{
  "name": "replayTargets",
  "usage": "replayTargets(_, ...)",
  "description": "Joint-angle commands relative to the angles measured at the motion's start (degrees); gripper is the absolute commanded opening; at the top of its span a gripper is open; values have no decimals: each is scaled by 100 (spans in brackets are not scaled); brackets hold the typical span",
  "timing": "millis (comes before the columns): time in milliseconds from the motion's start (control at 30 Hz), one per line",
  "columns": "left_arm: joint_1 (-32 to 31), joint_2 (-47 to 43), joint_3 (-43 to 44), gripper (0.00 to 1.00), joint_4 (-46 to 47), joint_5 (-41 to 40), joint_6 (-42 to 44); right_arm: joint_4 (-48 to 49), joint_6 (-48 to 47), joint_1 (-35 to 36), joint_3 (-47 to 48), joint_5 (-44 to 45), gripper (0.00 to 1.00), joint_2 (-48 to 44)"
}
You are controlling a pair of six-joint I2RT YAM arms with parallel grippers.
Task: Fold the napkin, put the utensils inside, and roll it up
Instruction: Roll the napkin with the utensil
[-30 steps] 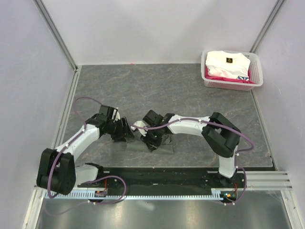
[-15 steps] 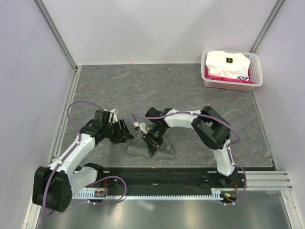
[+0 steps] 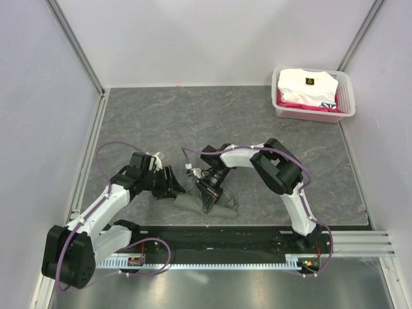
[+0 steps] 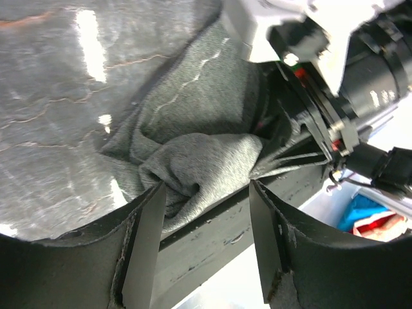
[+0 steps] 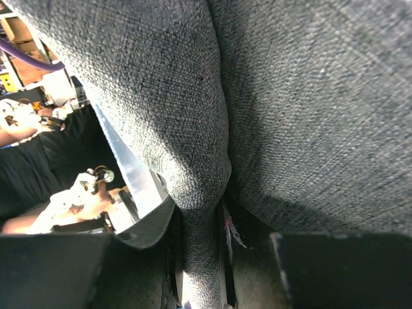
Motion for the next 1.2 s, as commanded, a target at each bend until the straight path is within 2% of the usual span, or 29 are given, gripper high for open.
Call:
replayTargets(0, -78, -65, -131, 61, 423, 357, -149, -89, -354, -25, -115, 1141, 22, 452)
replayTargets(100, -183, 40, -166, 61, 494, 348, -175, -98, -354, -51, -107, 1158, 21, 452)
replayTargets(300, -333, 383, -201, 53, 520, 41, -210, -97, -354, -86, -80, 1176, 21, 443)
replayTargets(400, -333, 524, -245, 39, 529, -196, -254, -89, -354, -95, -71, 1185, 21, 443)
replayTargets(467, -342, 594, -263, 35, 564, -249, -254, -89, -354, -104, -54, 1185, 22, 435)
replayTargets(500, -342, 655, -263, 26, 547, -267, -254, -80, -345, -112, -45, 1185, 22, 435)
replayTargets(567, -342, 708, -228, 17, 468, -415, -272, -80, -337, -121, -19, 1185, 25, 373)
replayTargets(600, -342, 743, -210, 9, 320, -495, -298, -19, -310, -139, -19, 1176, 26, 330)
replayTargets(700, -342, 805, -157, 2, 161, -724, -351, 148, -144, -209, -10, 1246, 38, 40)
replayTargets(833, -342, 893, -78, 2, -6, -882, -351, 359, 59, -288, 51, 1606, 56, -487)
replayTargets(1033, -333, 1051, 80, 2, -77, -935, -333, 929, 340, -271, -132, 2572, 73, -1759)
replayTargets(1167, -333, 1191, 159, 2, -95, -952, -281, 1658, 227, 36, -834, 3626, 81, -2710)
